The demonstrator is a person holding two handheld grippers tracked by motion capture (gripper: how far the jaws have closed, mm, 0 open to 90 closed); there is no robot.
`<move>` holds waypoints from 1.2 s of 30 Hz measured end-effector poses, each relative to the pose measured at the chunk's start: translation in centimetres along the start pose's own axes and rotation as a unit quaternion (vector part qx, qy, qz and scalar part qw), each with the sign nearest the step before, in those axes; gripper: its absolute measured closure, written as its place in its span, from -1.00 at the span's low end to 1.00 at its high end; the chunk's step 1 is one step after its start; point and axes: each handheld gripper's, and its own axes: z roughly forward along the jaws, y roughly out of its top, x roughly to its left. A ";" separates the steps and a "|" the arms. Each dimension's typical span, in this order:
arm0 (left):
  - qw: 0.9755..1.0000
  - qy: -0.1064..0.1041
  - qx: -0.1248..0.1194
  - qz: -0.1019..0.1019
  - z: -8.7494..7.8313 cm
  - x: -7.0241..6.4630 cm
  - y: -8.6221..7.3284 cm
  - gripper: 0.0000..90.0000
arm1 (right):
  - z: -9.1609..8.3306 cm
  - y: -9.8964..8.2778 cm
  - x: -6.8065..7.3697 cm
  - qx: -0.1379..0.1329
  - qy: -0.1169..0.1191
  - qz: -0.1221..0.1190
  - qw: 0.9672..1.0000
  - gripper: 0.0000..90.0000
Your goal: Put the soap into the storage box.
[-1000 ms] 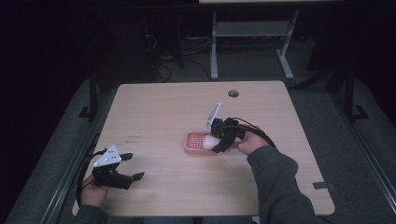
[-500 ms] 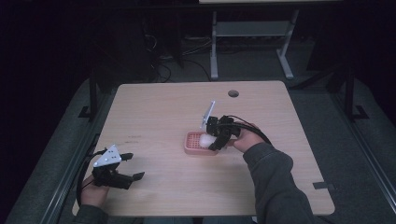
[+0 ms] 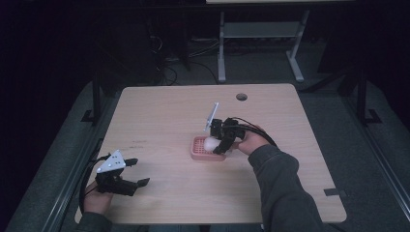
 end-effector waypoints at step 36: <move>1.000 -0.001 -0.001 -0.001 0.0 0.0 0.0 -0.67 | 3.2 2.3 -2.0 0.027 0.017 0.007 0.999 0.09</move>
